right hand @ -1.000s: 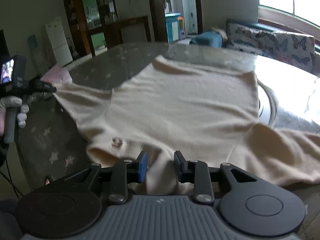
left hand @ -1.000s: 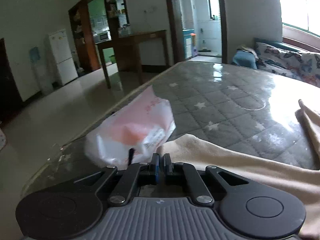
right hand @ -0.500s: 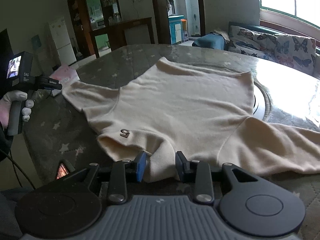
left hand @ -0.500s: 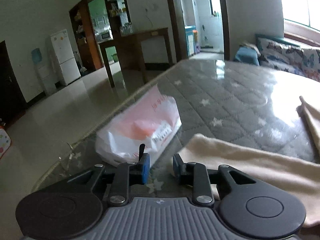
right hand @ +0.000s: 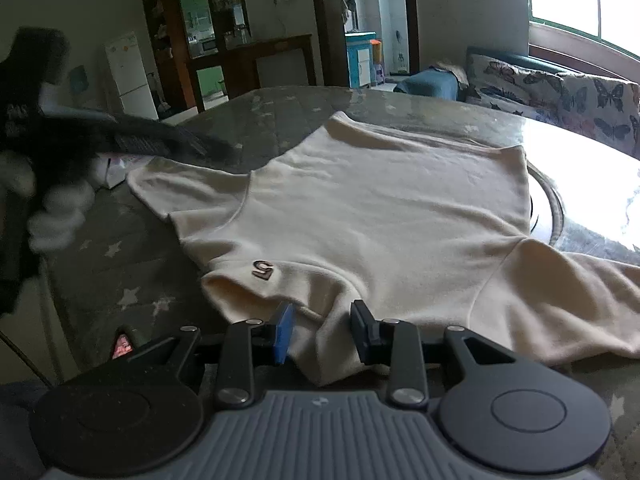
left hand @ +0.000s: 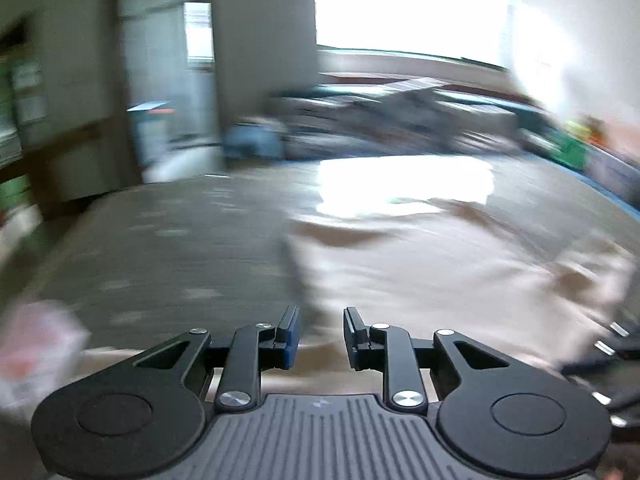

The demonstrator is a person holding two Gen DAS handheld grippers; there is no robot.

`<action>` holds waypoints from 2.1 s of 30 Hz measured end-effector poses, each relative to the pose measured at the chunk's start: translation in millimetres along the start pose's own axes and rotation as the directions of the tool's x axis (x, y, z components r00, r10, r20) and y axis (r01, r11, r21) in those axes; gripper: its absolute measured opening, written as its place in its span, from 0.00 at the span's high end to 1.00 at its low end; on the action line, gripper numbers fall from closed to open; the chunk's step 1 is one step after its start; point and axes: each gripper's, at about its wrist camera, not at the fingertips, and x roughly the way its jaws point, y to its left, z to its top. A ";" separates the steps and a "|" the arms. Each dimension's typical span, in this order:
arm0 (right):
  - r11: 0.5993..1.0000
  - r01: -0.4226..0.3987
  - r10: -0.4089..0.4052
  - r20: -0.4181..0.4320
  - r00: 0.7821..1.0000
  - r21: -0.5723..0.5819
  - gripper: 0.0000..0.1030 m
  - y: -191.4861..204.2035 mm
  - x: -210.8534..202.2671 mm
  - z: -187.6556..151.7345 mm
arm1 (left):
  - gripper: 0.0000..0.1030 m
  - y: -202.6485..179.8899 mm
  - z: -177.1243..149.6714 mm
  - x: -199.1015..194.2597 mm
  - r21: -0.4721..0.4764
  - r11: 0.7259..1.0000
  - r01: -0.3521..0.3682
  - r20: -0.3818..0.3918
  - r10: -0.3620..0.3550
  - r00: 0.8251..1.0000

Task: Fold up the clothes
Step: 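Pull the sleeve outward with the left gripper while the right gripper holds the hem, then grasp the sweatshirt side with the right gripper and fold it over the body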

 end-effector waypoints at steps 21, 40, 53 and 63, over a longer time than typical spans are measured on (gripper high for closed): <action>0.886 0.379 -0.406 0.054 0.912 0.269 0.68 -163.9 -34.8 12.2 | 0.75 -58.5 -38.2 17.3 0.201 0.943 0.264 -0.112 -0.246 0.963; 0.722 0.530 -0.582 -0.022 0.813 0.445 0.56 -239.4 -64.5 -19.0 | 0.70 -54.9 -25.5 14.9 0.192 0.944 0.269 -0.118 -0.250 0.961; 0.659 0.545 -0.608 -0.060 0.791 0.519 0.52 -238.6 -65.0 -36.1 | 0.56 -90.9 6.1 5.7 0.301 0.900 0.315 -0.047 -0.316 0.948; 0.671 0.447 -0.563 0.015 0.826 0.591 0.87 -237.9 -76.8 -37.4 | 0.49 -156.0 6.8 21.7 0.407 0.799 0.442 -0.114 -0.435 0.893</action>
